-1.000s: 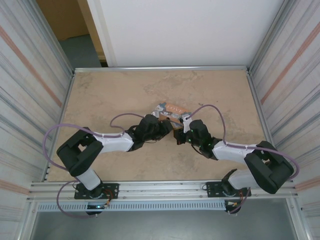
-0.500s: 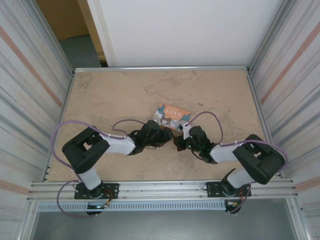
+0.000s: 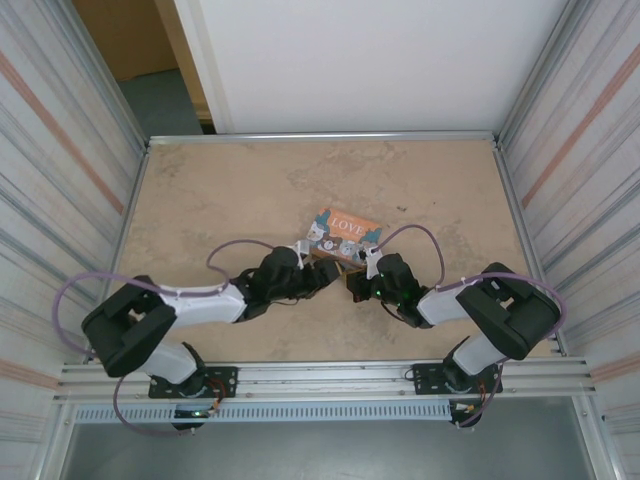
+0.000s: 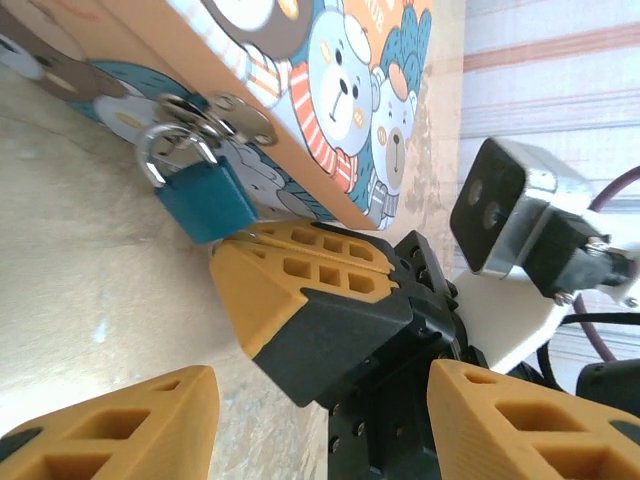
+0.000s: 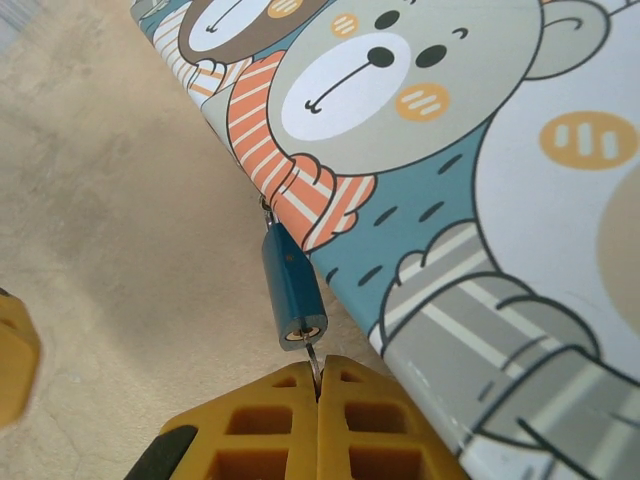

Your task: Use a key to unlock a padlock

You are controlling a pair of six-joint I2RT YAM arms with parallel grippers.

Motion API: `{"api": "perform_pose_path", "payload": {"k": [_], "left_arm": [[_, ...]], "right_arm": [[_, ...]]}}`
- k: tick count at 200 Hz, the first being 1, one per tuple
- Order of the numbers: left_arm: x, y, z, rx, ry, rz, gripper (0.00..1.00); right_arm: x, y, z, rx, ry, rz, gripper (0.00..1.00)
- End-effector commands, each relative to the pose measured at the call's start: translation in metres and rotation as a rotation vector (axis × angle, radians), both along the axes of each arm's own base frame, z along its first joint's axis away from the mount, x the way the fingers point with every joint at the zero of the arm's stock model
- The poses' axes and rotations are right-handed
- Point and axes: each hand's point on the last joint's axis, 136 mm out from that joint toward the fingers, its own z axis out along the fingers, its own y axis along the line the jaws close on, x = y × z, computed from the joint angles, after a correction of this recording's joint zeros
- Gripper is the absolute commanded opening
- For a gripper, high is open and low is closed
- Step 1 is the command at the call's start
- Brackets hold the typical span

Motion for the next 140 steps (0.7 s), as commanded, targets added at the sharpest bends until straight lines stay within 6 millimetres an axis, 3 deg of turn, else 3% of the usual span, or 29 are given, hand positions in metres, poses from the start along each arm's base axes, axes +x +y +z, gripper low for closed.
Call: {"api": "perform_pose_path", "payload": {"k": [1,45,81,140], "left_arm": [[0.003,0.023,-0.004,0.025,-0.033,0.058,0.58],[0.005,0.039,-0.002,-0.056,-0.050,0.117,0.60],[0.007,0.033,0.002,-0.141,-0.059,0.114,0.60],[0.014,0.027,-0.008,-0.231,-0.025,0.142,0.55]], "right_arm": [[0.007,0.011,0.022,0.081,0.001,-0.002,0.00],[0.006,0.017,0.020,0.096,0.109,-0.011,0.00],[0.006,0.022,0.024,0.137,0.221,-0.027,0.00],[0.004,0.024,0.027,0.172,0.344,-0.076,0.00]]}}
